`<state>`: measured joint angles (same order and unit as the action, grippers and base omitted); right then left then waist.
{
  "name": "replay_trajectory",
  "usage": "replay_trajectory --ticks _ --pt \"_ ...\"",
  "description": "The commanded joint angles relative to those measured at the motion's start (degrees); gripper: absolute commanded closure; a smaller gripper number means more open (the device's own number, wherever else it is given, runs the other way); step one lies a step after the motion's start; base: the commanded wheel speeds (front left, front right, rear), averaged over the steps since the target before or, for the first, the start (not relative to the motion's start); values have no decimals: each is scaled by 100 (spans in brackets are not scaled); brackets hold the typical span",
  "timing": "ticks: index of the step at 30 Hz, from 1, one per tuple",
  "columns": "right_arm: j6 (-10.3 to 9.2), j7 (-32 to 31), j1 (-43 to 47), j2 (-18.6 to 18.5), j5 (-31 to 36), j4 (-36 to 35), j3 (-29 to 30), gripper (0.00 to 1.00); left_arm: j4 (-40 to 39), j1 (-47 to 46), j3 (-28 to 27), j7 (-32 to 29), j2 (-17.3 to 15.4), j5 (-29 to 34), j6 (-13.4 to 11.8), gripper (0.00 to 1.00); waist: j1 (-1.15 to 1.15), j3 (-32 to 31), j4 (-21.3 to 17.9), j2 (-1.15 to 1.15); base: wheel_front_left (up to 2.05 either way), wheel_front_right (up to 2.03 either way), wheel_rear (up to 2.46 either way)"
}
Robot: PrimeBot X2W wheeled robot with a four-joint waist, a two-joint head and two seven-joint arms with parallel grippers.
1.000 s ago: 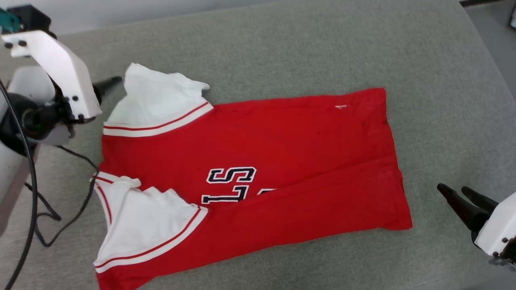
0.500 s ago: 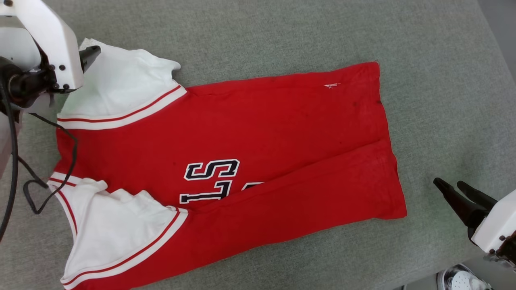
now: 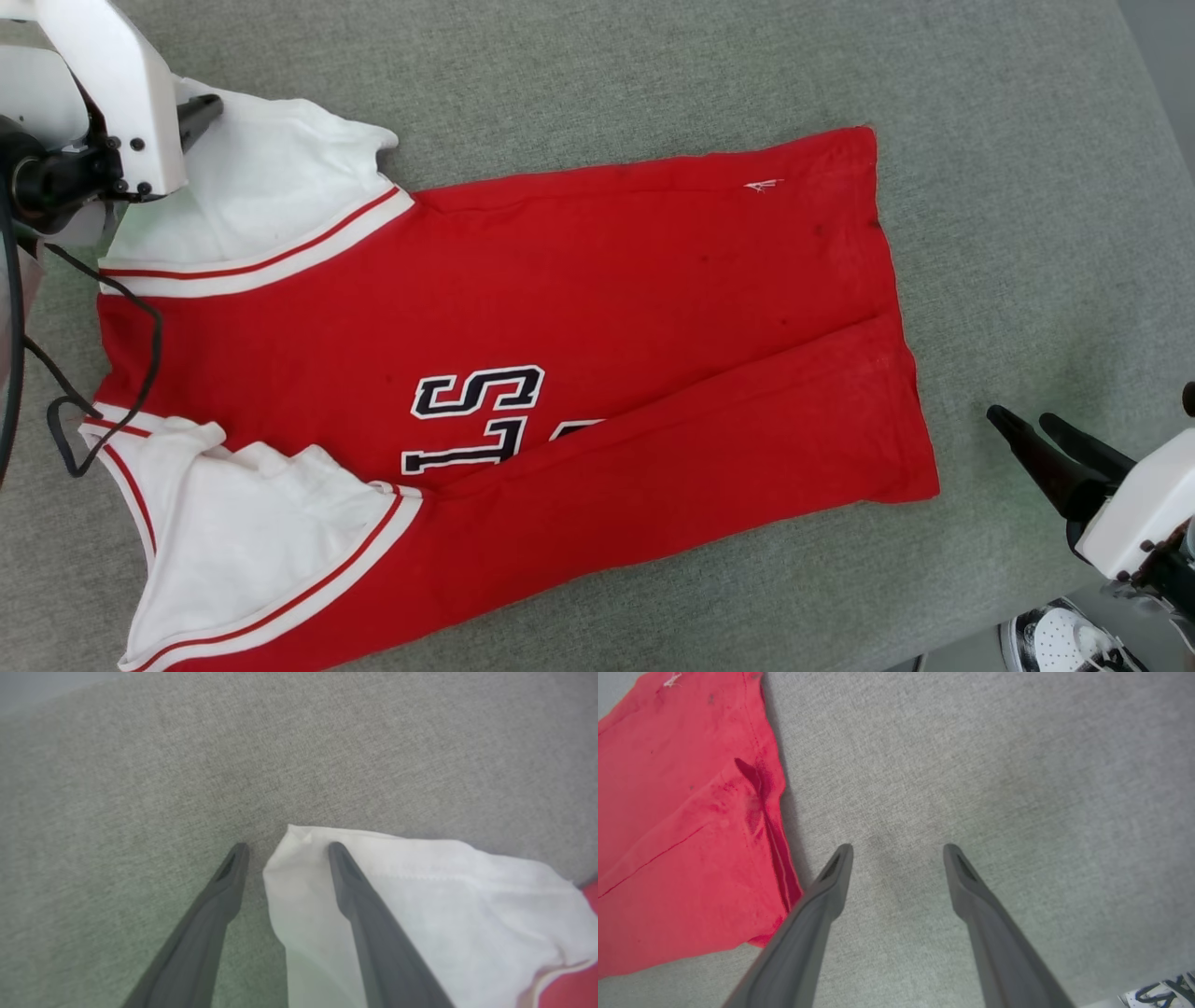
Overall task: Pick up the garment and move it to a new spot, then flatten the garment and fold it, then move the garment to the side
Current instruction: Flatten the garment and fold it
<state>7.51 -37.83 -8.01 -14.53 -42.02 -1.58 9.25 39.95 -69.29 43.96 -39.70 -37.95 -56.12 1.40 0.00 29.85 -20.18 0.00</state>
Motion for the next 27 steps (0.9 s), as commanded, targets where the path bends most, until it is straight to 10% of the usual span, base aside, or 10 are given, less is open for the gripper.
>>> replay_trajectory --ticks 1,27 --pt "-6 54 -4 -34 -41 31 -8 0 85 3 48 -63 15 -24 86 100 0 -8 -11 0 0 0 0" --pt "-6 -457 -1001 -360 -146 96 161 0 -372 97 36 1372 235 -647 610 100 0 -562 852 0 0 0 0"
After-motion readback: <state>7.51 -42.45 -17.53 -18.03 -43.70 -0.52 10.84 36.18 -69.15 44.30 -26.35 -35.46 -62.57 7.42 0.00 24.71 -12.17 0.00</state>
